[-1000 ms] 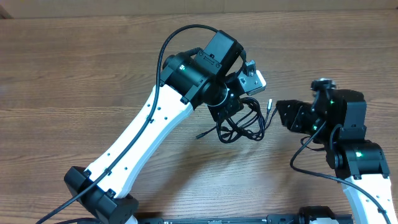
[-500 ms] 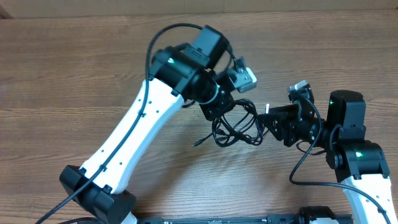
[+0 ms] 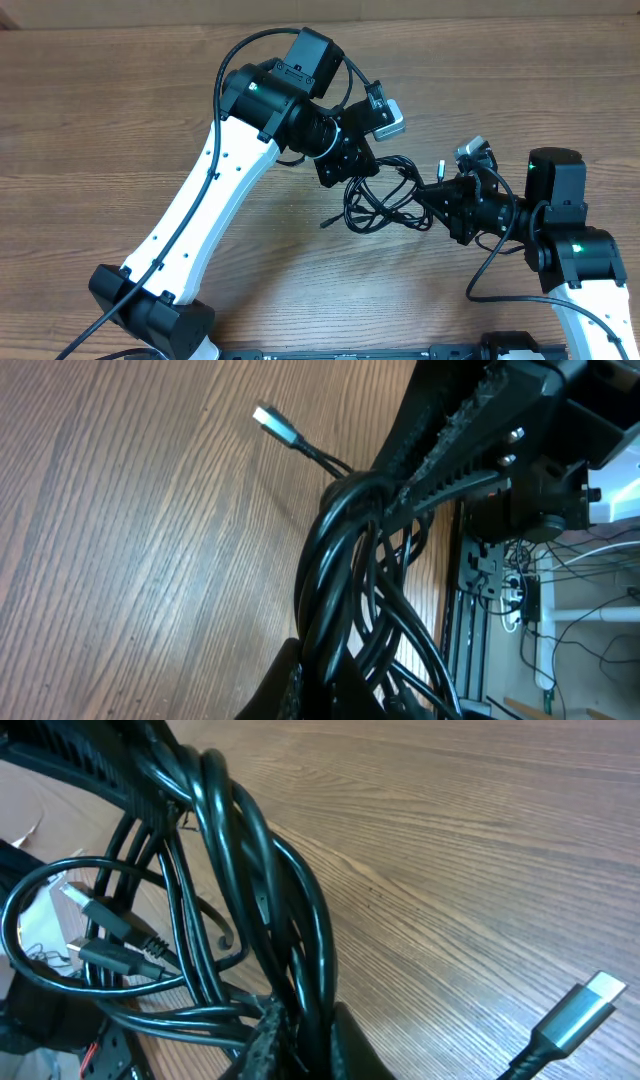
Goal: Untangle cables
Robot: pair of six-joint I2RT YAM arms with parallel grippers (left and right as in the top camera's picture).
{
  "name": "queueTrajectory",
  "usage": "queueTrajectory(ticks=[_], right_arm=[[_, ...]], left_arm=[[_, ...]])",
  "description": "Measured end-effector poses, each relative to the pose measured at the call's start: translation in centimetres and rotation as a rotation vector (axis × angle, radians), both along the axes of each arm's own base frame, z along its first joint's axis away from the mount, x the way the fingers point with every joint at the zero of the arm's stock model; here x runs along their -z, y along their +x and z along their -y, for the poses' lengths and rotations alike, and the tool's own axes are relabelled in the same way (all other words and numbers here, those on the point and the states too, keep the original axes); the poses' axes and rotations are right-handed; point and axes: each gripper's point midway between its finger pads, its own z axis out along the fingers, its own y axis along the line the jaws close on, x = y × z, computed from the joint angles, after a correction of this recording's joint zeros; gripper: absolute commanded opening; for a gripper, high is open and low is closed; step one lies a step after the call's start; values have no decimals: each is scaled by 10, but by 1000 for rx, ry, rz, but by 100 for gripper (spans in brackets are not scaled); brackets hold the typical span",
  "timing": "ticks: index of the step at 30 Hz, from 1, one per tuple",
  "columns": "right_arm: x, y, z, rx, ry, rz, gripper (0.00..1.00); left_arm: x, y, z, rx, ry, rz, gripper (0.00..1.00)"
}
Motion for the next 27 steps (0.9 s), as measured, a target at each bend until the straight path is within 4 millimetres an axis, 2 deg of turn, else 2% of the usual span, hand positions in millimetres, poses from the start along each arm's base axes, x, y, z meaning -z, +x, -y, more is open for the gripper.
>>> queueTrajectory(ticks=[13,27], right_arm=[[0,1,0,6,3,-8,4],[-9,18,5,138,77,-69,4]], left_arm=[[6,6,-6,-26,52,29,4],[13,15,-14,-91,119,43,4]])
